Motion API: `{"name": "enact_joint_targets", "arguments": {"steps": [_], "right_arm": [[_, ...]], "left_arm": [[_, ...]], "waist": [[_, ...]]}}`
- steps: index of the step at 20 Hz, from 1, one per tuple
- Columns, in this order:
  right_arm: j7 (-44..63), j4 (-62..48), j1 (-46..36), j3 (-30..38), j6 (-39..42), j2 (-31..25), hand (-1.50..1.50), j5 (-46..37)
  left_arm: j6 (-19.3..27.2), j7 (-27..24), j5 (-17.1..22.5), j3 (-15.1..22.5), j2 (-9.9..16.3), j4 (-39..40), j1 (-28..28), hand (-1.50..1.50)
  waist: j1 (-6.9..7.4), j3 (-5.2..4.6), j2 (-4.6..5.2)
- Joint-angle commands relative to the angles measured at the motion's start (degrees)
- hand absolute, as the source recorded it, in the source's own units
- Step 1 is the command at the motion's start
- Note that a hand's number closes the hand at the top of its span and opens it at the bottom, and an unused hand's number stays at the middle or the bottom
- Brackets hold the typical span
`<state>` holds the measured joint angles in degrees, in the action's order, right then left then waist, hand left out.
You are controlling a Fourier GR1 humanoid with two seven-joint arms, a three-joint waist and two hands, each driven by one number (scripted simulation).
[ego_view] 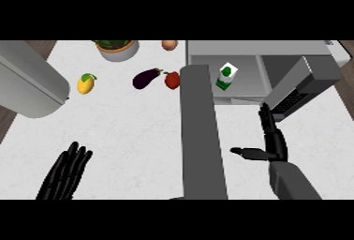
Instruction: Pick up the milk, place it into the microwave and close the microwave
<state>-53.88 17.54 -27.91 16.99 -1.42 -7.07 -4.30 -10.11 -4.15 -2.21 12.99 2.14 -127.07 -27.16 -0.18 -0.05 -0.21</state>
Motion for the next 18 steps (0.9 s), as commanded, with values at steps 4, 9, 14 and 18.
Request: {"name": "enact_joint_targets", "arguments": {"steps": [4, 9, 14, 18], "right_arm": [[-5.43, 4.42, 9.60, -1.34, 10.76, 0.29, -1.50, 1.87], [-5.23, 12.72, 16.39, -3.56, 13.65, 0.51, -1.50, 2.92], [-3.45, 25.09, 26.16, -5.92, 14.73, 1.81, -1.50, 4.67], [-5.62, 28.38, 32.81, -6.88, 18.52, -0.82, -1.50, 5.53]], "left_arm": [[-5.26, 4.49, 1.06, 3.37, 3.76, -0.89, 2.92, 1.50], [-3.03, 0.83, -4.98, 5.64, 0.72, 8.51, 10.13, 1.50], [-3.72, 4.56, -3.58, 7.30, -0.52, 11.75, 13.27, 1.50], [-3.72, 8.28, -6.38, 9.99, -1.90, 14.13, 19.09, 1.50]], "waist": [[-0.34, 0.05, 0.02], [-0.39, 0.01, 0.07], [-0.74, -0.03, -0.01], [-0.71, 0.02, 0.08]]}}
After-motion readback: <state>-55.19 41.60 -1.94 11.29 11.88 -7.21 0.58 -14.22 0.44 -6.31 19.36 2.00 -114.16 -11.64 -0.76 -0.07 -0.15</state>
